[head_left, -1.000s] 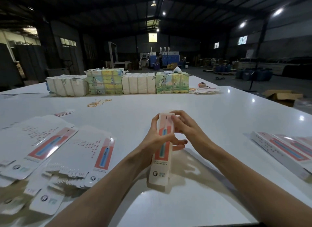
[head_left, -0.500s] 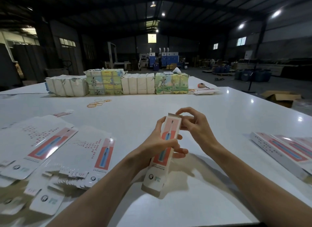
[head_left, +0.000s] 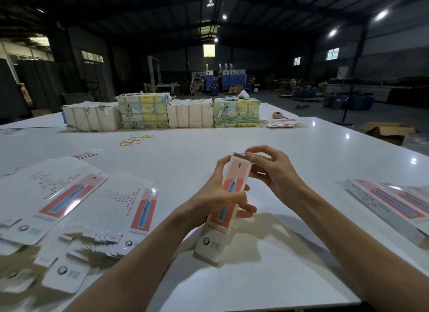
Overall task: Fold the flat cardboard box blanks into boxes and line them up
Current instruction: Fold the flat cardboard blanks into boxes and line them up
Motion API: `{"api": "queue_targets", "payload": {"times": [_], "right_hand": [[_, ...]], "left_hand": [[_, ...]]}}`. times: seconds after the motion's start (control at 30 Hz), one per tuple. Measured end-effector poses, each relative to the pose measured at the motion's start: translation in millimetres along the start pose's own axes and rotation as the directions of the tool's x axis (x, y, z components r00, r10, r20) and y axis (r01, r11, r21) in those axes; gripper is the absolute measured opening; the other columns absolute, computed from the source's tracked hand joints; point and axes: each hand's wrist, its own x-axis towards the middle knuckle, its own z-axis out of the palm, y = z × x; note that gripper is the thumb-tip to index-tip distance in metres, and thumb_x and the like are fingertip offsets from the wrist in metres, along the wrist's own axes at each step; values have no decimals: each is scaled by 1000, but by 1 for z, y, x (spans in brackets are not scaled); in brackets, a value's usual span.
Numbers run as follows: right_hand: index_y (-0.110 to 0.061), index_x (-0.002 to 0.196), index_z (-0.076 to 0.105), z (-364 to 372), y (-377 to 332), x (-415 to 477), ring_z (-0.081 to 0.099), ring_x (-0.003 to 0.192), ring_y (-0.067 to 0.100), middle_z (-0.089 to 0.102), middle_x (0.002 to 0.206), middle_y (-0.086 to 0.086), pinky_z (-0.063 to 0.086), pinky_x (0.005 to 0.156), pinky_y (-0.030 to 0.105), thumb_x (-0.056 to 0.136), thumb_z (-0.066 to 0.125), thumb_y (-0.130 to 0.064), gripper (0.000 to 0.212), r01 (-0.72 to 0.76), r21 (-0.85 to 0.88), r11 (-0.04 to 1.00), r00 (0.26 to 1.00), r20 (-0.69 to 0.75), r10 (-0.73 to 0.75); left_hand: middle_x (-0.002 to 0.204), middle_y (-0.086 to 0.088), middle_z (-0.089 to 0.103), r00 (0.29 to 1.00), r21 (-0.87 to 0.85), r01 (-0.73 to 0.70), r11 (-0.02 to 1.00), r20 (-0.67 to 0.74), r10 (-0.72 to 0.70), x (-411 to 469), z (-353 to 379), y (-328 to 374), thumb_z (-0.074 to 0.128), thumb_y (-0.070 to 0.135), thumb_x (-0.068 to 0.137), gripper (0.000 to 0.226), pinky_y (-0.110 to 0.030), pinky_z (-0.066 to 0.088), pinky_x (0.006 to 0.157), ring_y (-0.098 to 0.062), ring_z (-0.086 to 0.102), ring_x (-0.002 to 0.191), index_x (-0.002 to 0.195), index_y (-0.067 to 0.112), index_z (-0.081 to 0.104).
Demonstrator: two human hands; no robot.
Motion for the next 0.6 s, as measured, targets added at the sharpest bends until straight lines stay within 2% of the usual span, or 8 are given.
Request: {"api": "queue_targets", "payload": {"times": [0.13, 0.33, 0.47, 0.6], "right_hand": [[-9, 110, 80, -2, -1, 1, 77, 100, 24, 79, 107, 13, 62, 73, 35, 98, 69, -9, 17, -92, 64, 994, 994, 69, 88], [-10, 98, 84, -3, 0, 3, 78, 96, 24, 79, 105, 15, 64, 74, 36, 96, 69, -6, 16, -157, 103, 982, 987, 48, 153], [-10, 93, 85, -6, 1, 4, 78, 98, 24, 80, 107, 13, 64, 75, 36, 96, 67, -5, 19, -181, 124, 976, 983, 63, 174], [-11, 94, 85, -6, 0, 4, 76, 103, 26, 80, 107, 12, 63, 75, 35, 98, 62, -4, 24, -101, 60, 993, 992, 78, 96]], "left_hand": [[126, -2, 61, 1000, 24, -11, 1000, -16, 11, -1, 0, 0, 85, 27, 76, 101, -43, 66, 83, -26, 76, 102, 143, 64, 18], [126, -5, 59, 998, 31, -52, 998, -29, 53, -1, 1, -4, 87, 22, 77, 105, -47, 66, 85, -32, 76, 102, 140, 66, 15], [128, 0, 54, 994, 20, -103, 995, -23, 103, 0, 1, -5, 90, 21, 75, 113, -27, 64, 72, -8, 72, 107, 140, 71, 12], [129, 2, 54, 992, -16, -130, 991, 0, 130, 0, 1, -3, 88, 21, 76, 109, -29, 64, 72, -8, 70, 111, 138, 77, 17]]}}
